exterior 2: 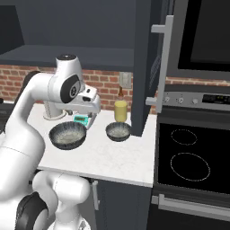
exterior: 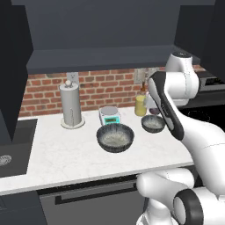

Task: Pick up the bowls on the counter and stack them on top of one another in the open cabinet. Place the smaller bowl on top of the larger bowl.

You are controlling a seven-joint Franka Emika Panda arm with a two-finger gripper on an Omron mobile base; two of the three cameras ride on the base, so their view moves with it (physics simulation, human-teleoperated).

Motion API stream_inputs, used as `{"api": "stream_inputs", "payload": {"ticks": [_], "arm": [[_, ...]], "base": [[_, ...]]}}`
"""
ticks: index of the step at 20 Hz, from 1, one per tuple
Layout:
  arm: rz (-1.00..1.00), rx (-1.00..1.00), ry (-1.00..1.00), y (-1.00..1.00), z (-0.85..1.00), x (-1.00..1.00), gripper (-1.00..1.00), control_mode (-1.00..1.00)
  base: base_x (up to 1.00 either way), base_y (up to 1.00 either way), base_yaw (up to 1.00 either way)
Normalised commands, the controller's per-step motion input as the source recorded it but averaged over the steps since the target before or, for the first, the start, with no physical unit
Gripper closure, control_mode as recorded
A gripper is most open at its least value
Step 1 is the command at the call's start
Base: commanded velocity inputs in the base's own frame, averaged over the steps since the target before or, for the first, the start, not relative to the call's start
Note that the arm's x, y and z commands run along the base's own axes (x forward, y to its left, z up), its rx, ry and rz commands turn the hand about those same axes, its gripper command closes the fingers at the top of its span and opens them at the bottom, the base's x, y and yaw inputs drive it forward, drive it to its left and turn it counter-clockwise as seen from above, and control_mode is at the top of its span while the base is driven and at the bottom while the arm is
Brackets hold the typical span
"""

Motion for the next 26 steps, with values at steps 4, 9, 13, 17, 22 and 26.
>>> {"api": "stream_inputs", "payload": {"ticks": [4,9,13,17,22,26], "arm": [[-0.18,0.00,0.14,-0.52,-0.49,-0.30,-1.00,-1.00],[-0.22,0.00,0.05,-0.61,-0.45,-0.02,-1.00,-1.00],[-0.13,0.04,0.02,-0.56,-0.13,0.15,-1.00,-1.00],[-0.07,0.06,0.00,-0.31,-0.04,0.22,-1.00,-1.00],[-0.09,0.03,0.00,0.00,-0.02,0.42,-1.00,-1.00],[-0.08,0.03,0.00,0.00,-0.01,0.46,-1.00,-1.00]], "base": [[0.00,0.00,0.00],[0.00,0.00,0.00],[0.00,0.00,0.00],[0.00,0.00,0.00],[0.00,0.00,0.00],[0.00,0.00,0.00]]}}
